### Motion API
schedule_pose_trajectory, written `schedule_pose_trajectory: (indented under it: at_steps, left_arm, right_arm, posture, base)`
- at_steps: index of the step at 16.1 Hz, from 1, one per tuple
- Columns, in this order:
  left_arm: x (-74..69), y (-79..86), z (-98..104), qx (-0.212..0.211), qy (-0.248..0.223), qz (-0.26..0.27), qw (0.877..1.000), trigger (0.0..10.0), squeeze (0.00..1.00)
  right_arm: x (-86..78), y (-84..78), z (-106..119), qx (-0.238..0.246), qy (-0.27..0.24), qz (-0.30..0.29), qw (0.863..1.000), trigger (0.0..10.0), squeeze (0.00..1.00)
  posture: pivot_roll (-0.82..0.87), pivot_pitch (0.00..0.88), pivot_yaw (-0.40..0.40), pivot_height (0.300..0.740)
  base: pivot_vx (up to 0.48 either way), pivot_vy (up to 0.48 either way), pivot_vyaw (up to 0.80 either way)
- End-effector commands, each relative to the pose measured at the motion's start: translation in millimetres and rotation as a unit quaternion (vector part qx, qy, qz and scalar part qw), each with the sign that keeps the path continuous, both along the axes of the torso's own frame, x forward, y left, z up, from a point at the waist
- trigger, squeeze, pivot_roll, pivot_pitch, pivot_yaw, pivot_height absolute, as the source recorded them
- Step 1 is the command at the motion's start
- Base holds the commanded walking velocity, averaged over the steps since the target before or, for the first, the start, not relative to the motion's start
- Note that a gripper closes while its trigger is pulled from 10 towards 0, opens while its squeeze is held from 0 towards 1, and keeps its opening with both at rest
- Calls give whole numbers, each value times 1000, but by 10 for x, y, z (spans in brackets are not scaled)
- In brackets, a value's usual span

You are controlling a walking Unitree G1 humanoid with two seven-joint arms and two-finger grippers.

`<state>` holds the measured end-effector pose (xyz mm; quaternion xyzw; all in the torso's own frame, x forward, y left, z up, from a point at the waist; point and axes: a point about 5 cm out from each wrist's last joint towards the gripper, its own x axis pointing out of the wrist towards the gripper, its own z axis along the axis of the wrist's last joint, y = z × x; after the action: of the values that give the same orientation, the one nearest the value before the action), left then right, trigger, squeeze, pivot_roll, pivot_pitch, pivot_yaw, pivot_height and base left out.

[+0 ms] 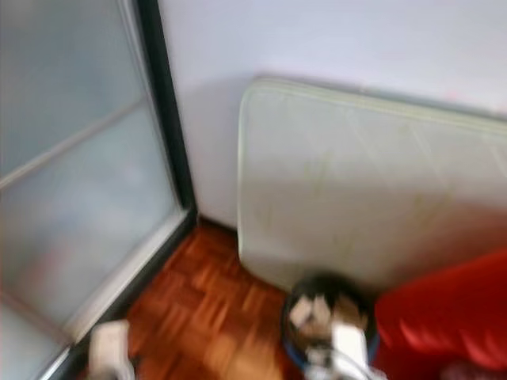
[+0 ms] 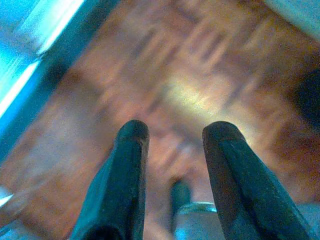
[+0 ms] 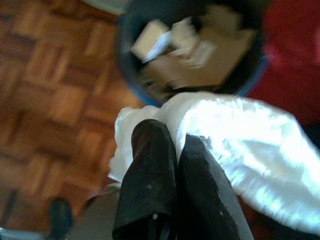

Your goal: Clean up the room

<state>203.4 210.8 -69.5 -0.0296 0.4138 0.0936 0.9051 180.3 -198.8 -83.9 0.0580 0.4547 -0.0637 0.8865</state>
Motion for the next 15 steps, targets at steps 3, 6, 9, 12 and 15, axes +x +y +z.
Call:
schedule_pose_trajectory:
  at_steps: [3,6,9,12,15]
  left_arm:
    - [-34,96,0,10,6,5,1000,10000,0]
    - [-38,96,-2,11,6,6,1000,10000,0]
    - [-40,102,-1,15,5,7,1000,10000,0]
    - [-39,104,0,17,5,7,1000,10000,0]
    - [-35,104,2,18,5,8,1000,10000,0]
  right_arm:
    - [30,47,7,11,-4,0,1000,10000,0]
    - [24,43,5,10,-3,2,1000,10000,0]
    - [23,43,5,10,-3,3,1000,10000,0]
    - [35,40,14,7,-11,4,1000,10000,0]
    - [42,37,18,3,-12,7,1000,10000,0]
  posture:
    - [52,0,-41,740]
    - [53,0,-41,740]
    - [56,0,-43,740]
    - [54,0,-41,740]
    - [56,0,-41,740]
  base:
    - [360,0,-800]
    - [353,0,-800]
    - [85,0,-800]
    - [0,0,-267]
    - [0,0,0]
